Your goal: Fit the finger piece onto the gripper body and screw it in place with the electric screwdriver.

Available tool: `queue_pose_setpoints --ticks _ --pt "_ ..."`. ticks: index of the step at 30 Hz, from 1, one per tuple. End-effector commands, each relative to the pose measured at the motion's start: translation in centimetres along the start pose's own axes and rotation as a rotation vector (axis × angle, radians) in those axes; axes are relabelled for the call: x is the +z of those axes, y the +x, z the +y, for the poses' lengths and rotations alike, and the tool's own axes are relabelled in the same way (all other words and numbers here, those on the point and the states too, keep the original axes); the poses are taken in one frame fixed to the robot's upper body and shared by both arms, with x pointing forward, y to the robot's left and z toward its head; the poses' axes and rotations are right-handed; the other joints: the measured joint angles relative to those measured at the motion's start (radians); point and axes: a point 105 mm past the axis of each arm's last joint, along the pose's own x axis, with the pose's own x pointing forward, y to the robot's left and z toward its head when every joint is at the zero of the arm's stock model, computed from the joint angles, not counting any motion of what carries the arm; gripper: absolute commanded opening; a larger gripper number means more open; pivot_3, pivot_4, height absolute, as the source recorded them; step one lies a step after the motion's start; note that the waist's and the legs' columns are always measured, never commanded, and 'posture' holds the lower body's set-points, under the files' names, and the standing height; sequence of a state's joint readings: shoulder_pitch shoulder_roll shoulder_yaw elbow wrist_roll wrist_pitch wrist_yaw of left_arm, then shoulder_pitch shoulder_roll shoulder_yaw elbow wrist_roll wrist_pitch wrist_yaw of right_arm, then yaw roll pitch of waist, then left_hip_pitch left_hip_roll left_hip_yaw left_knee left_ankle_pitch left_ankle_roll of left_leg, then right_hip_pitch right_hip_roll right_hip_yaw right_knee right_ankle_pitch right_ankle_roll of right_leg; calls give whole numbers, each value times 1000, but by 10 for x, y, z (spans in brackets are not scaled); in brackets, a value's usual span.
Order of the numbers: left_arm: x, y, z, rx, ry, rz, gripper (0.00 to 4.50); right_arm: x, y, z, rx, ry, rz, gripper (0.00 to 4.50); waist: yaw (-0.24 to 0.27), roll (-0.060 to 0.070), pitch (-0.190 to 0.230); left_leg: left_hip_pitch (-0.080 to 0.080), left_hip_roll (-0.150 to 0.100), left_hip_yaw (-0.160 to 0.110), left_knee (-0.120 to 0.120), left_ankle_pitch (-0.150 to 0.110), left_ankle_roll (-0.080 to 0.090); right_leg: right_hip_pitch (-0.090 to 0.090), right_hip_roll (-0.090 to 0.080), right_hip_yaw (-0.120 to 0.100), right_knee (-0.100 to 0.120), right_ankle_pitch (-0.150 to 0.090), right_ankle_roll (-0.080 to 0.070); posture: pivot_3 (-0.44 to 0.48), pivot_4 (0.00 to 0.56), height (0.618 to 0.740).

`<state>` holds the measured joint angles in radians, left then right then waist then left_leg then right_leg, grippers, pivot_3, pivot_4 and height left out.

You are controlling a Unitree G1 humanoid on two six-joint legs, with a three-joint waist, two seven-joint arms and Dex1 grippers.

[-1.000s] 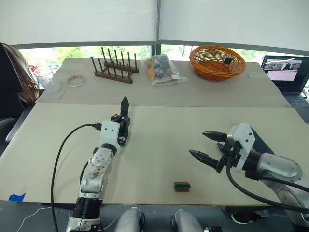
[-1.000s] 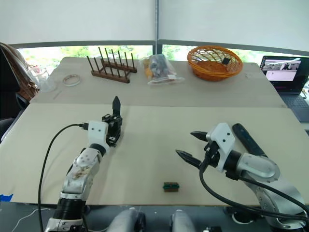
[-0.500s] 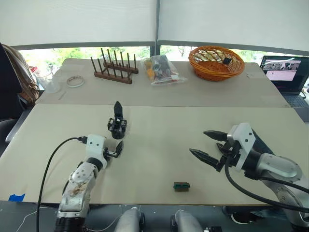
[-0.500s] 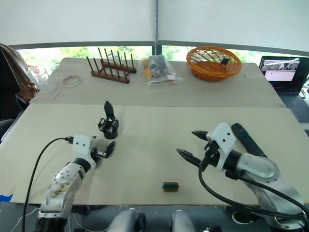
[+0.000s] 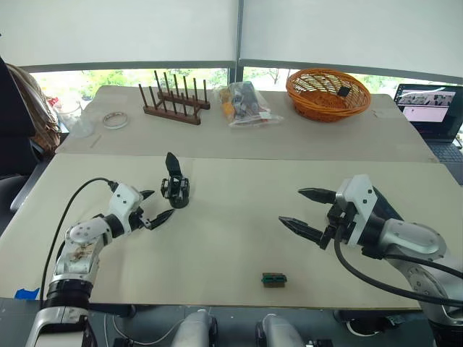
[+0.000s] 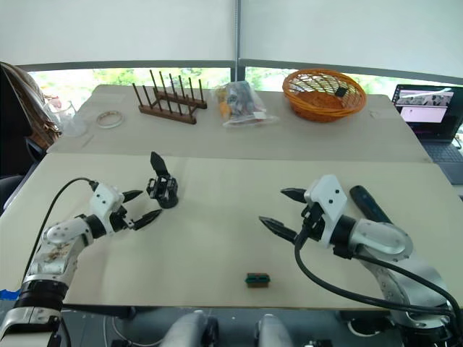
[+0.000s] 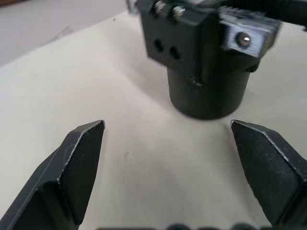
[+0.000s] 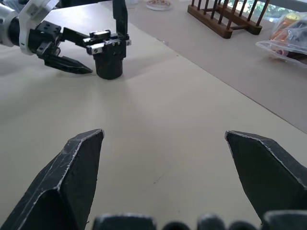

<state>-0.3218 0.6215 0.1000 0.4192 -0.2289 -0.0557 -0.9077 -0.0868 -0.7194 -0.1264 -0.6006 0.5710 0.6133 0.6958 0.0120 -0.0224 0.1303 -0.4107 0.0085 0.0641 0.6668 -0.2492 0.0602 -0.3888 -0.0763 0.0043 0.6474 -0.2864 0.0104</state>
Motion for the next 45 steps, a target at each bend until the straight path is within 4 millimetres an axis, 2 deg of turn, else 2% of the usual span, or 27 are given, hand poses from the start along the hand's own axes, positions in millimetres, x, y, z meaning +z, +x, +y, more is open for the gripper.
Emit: queue_pose_setpoints --ticks 1,5,12,16,17,18,23,30,35,39,45 --pt "13 5 3 -69 62 -37 4460 9 -2 0 7 -39 -18 4500 0 0 0 0 0 0 0 0 0 0 0 0 0 0 0 0 150 740" --pt "19 12 1 -138 76 -46 4460 9 -2 0 7 -40 -15 4500 0 0 0 0 0 0 1 0 0 0 0 -2 1 0 0 0 150 740" --pt "25 26 6 -137 86 -65 4460 9 -3 0 4 -44 -13 4500 1 0 0 -2 0 0 3 0 1 0 1 -10 1 0 0 0 150 740" --pt "20 24 -1 -167 214 -75 3386 10 -3 -1 1 -49 -12 4500 0 0 0 -3 0 0 4 0 1 0 1 -13 1 0 0 0 150 740" --pt "19 24 -5 -188 222 -81 2868 10 -3 -1 0 -51 -12 4500 0 0 0 -3 0 0 4 0 1 0 1 -14 1 0 0 0 150 740" --pt "19 24 -9 -207 218 -87 2792 10 -3 -1 0 -52 -12 4500 0 0 0 -3 0 0 4 0 1 0 1 -14 1 0 0 0 150 740" --pt "32 35 -28 -245 132 -174 2789 10 -8 -1 -11 -59 -6 4500 4 0 0 -4 0 0 5 -1 2 0 0 -14 2 0 1 0 150 740" --pt "91 78 -76 -283 54 -310 2780 4 -19 0 -52 -42 11 4500 25 0 0 -13 -2 -2 16 -3 9 0 0 -16 1 5 9 0 150 740" --pt "109 110 -105 -273 32 -298 2778 1 -20 6 -62 -28 14 4500 23 0 0 -13 -7 -2 17 -4 12 0 0 -15 1 5 11 0 150 740" --pt "110 124 -131 -299 44 -274 2778 -1 -22 7 -75 -20 20 4500 22 0 0 -13 -8 -2 17 -4 12 0 0 -15 1 4 12 0 150 740" --pt "88 126 -151 -322 46 -216 2778 -6 -28 4 -130 -9 38 4500 18 0 0 -12 -8 -2 17 -4 12 0 0 -14 0 4 12 0 150 740"
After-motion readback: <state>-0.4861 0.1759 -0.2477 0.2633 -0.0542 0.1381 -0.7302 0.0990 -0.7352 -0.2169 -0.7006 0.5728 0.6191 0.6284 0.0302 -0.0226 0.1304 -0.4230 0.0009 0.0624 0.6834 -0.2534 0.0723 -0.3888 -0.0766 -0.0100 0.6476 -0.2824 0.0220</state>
